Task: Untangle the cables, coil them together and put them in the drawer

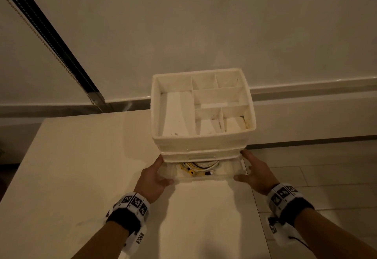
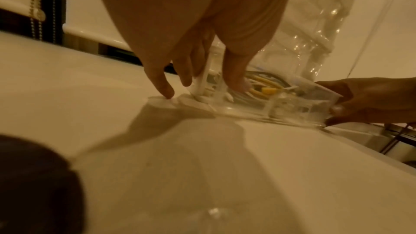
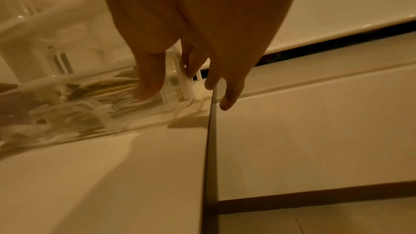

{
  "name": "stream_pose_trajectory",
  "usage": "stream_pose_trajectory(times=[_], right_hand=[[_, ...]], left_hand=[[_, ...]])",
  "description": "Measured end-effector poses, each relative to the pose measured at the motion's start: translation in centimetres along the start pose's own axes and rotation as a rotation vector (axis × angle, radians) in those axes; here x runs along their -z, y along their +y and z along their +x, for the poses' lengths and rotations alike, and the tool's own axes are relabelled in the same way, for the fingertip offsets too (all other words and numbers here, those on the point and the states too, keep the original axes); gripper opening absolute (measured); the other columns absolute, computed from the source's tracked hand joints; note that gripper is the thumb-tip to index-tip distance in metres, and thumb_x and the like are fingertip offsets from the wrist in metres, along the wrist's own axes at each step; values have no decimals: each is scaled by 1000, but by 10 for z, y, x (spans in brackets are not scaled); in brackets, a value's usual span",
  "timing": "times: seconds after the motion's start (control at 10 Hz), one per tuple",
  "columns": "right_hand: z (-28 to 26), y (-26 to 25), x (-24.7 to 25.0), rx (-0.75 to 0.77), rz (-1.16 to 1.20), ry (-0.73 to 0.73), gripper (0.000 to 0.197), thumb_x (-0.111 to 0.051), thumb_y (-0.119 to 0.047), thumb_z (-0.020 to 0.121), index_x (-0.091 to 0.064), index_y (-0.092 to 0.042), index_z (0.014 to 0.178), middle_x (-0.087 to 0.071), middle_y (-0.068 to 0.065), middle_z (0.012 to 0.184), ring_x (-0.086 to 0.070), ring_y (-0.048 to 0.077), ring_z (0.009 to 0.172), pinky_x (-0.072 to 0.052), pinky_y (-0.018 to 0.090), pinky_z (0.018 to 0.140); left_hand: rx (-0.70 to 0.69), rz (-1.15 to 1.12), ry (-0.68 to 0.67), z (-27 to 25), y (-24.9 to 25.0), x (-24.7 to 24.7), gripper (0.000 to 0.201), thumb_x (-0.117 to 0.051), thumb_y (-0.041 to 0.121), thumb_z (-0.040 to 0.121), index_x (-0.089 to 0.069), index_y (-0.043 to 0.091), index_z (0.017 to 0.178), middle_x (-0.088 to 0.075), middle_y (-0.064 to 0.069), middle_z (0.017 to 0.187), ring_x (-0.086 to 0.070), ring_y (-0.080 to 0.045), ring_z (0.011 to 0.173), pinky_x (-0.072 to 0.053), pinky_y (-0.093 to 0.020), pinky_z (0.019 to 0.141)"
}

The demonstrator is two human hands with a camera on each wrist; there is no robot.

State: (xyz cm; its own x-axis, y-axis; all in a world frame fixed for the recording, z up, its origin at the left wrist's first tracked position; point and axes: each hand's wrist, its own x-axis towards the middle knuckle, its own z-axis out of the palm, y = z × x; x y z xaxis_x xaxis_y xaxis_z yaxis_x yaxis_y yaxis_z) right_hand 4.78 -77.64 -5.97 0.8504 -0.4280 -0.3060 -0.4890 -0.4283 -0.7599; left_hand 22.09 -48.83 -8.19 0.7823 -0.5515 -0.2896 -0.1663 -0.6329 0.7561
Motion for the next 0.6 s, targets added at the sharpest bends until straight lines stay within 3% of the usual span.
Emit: stream_pose_trajectory(times=[0.1,0.2,0.3,0.4,0.5,0.6], right_hand=[[8,4,-12,-6,103,169,74,-81,-6,73,-48,-28,135,-58,-11,123,-53,14,119,-43,40,103],[16,5,-22,-26,167,284,57,-78,-6,76,-57,-28,124,-66,-8,111,-61,12,109,-47,35,96],[19,1,-28,-47,225,349,46,-73,-4,81,-60,-25,120,-68,-8,101,-63,8,96,-50,28,89],[18,-1,-33,-57,237,353,45,-70,-3,83,-60,-23,122,-69,-5,102,-64,9,93,-48,15,79],[18,-3,-33,-73,203,332,51,-70,-5,84,-55,-24,129,-67,-1,113,-64,14,103,-47,19,82],[-16,8,-44,-26,219,308,73,-69,1,82,-44,-38,138,-60,-9,126,-63,18,107,-48,14,84]], left_hand=[[19,-2,178,4,6,-8,43,-76,8,81,-63,23,119,-70,22,90,-63,9,83,-50,-15,82],[74,-15,279,11,12,-14,23,-74,14,84,-68,16,107,-68,16,81,-62,-4,76,-40,-2,65],[90,-47,321,14,17,-15,23,-76,18,84,-70,16,105,-74,4,88,-64,-11,80,-41,-10,70],[123,-68,297,13,18,-15,24,-77,19,83,-69,17,106,-75,1,90,-66,-14,82,-44,-20,77],[108,-55,253,13,23,-11,28,-72,14,86,-66,15,113,-74,-3,95,-69,-21,90,-44,-21,75],[62,9,149,-19,16,-15,55,-65,17,89,-48,31,139,-69,-1,116,-64,-18,102,-44,-19,81]])
